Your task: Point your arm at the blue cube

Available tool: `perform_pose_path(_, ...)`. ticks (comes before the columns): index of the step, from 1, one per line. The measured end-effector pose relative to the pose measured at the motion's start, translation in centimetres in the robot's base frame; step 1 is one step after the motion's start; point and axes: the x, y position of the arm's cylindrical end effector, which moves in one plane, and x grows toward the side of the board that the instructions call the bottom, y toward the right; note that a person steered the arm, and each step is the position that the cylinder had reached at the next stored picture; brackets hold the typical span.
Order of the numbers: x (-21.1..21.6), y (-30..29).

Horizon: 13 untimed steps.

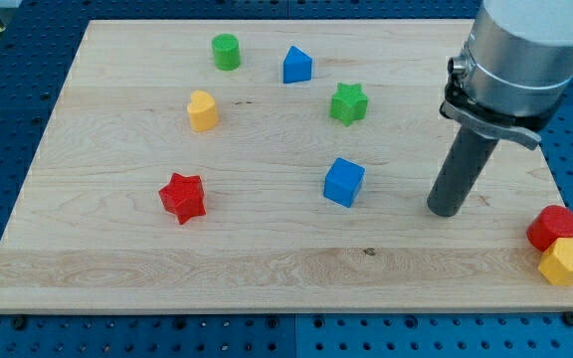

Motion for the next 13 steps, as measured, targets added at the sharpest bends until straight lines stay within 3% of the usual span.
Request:
perform_pose_path(3, 2.3, -2.2)
perform_pose_path(5, 2.3, -5.7)
perform_pose_path(11, 2.3, -8.8)
perform_pose_path(13, 0.3, -11.2)
